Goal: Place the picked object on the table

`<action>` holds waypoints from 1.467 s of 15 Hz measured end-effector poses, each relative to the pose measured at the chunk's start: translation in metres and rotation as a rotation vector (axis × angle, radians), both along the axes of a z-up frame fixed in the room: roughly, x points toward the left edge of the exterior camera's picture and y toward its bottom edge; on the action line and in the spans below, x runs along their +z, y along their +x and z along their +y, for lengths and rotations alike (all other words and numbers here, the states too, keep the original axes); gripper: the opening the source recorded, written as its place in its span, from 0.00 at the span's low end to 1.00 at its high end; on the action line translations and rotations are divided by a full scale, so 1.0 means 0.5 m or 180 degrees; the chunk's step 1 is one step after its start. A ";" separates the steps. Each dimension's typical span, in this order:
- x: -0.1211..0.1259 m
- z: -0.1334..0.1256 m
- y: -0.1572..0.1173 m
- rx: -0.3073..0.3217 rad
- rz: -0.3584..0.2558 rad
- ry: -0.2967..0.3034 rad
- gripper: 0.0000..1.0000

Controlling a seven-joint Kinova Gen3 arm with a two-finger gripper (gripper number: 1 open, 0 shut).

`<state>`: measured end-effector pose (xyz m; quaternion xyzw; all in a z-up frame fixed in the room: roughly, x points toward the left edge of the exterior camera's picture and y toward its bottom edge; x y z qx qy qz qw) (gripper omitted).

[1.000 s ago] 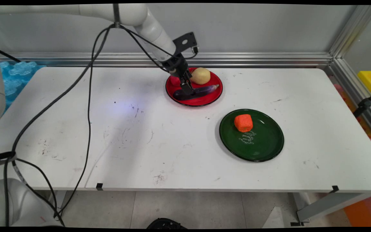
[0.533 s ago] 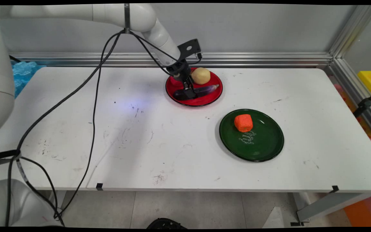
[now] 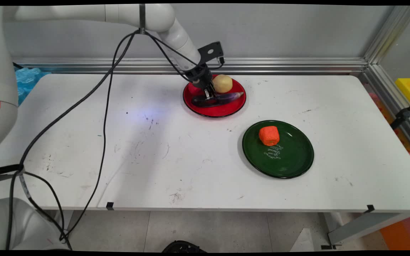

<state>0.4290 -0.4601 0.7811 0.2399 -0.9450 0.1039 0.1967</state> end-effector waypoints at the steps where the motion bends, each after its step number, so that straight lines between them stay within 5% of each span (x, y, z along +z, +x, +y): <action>1: 0.011 0.002 -0.001 -0.0016 0.0004 -0.0004 0.00; 12: 0.200 0.098 -0.004 -0.0125 0.0088 -0.0088 0.00; 22: 0.220 0.294 -0.001 -0.0311 0.0101 0.0129 0.00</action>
